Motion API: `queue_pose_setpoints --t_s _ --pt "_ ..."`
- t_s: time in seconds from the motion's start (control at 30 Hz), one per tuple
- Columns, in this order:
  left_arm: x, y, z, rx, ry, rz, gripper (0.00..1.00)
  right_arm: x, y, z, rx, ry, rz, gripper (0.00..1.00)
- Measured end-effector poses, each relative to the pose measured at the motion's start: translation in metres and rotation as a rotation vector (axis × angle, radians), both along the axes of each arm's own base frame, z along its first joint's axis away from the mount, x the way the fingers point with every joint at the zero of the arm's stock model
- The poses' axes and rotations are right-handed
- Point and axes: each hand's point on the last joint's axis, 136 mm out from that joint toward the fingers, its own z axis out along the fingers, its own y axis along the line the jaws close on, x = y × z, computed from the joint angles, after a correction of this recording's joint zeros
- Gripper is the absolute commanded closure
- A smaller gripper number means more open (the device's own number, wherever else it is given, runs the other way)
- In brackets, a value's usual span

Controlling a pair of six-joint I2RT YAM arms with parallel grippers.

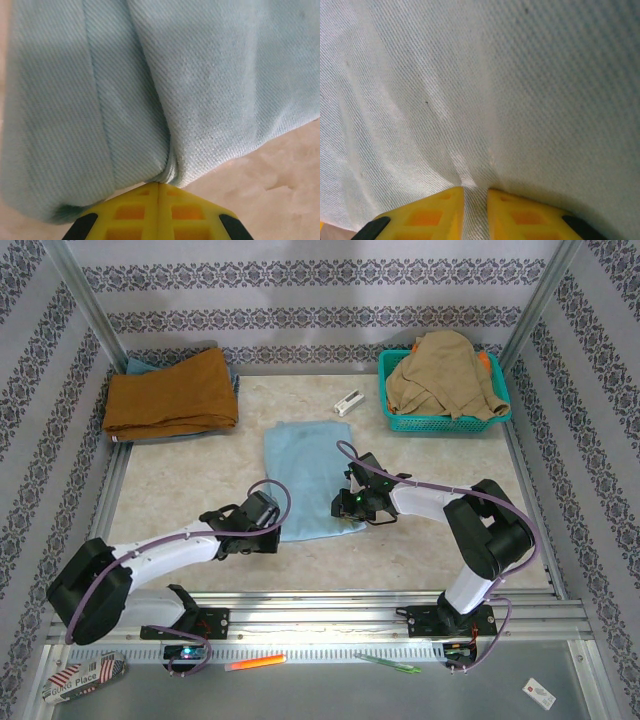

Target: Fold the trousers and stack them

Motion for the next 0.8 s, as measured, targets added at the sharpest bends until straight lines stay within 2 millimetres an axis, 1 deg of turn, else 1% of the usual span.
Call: queue_pose_setpoints --t_s 0.13,0.2,0.23,0.3,0.53,0.63,0.7,0.77,0.8 --pt "0.005 0.004 0.017 -0.016 -0.066 0.016 1.0 0.0 0.0 0.0 -0.002 -0.002 -0.001 0.74" --pt "0.006 0.004 0.022 -0.024 -0.081 0.013 0.83 0.0 0.0 0.0 -0.002 -0.002 -0.002 0.74" --pt "0.005 0.003 0.022 -0.025 -0.08 0.008 0.79 0.0 0.0 0.0 -0.002 -0.001 -0.004 0.74" --pt "0.004 0.001 0.016 -0.02 -0.059 -0.004 0.76 0.0 0.0 0.0 -0.001 -0.001 -0.004 0.74" --pt "-0.003 0.0 -0.018 0.045 0.039 -0.042 0.75 0.0 0.001 0.0 -0.009 -0.001 -0.005 0.73" --pt "-0.001 -0.001 -0.024 0.058 0.048 -0.051 0.76 0.0 0.001 0.0 -0.009 -0.001 -0.005 0.73" --pt "0.0 -0.001 -0.024 0.062 0.048 -0.054 0.76 0.0 0.001 0.0 -0.009 -0.002 -0.005 0.73" --pt "0.001 -0.001 -0.024 0.063 0.044 -0.052 0.67 0.0 0.001 0.0 -0.008 -0.002 -0.005 0.72" --pt "0.002 -0.001 -0.023 0.066 0.04 -0.052 0.65 0.0 0.001 0.0 -0.008 -0.002 -0.005 0.72"
